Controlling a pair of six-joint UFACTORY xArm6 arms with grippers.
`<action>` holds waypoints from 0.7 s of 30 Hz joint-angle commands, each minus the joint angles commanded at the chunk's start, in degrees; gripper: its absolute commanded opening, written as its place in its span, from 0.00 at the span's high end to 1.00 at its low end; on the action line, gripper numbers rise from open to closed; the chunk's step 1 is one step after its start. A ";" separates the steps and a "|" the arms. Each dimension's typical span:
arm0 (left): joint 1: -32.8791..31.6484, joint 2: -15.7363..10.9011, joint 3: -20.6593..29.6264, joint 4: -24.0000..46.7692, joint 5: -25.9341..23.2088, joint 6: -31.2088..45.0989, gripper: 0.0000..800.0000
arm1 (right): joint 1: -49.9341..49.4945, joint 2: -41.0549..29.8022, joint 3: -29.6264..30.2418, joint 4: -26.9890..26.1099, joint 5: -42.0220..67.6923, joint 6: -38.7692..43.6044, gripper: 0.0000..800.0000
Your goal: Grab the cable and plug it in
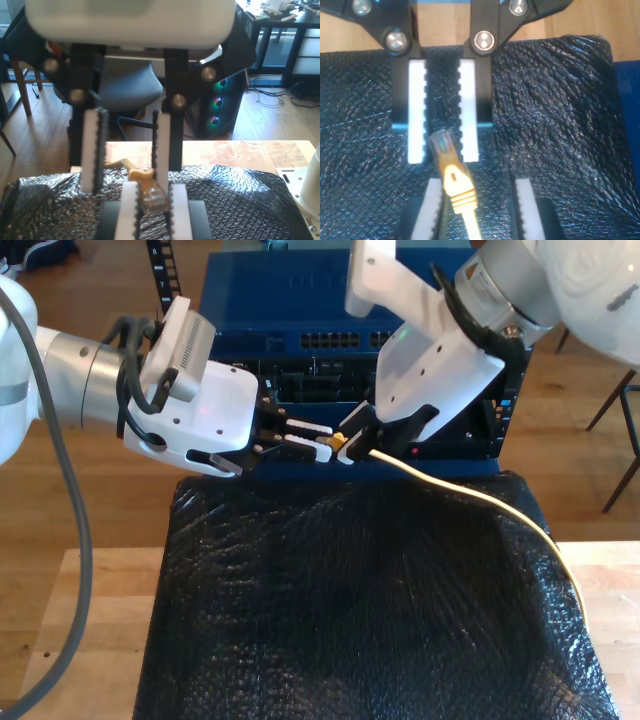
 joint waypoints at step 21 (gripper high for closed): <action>0.18 0.09 -0.44 -2.02 -0.70 -1.67 1.00 | 0.26 -0.35 0.09 -0.09 0.79 0.09 0.46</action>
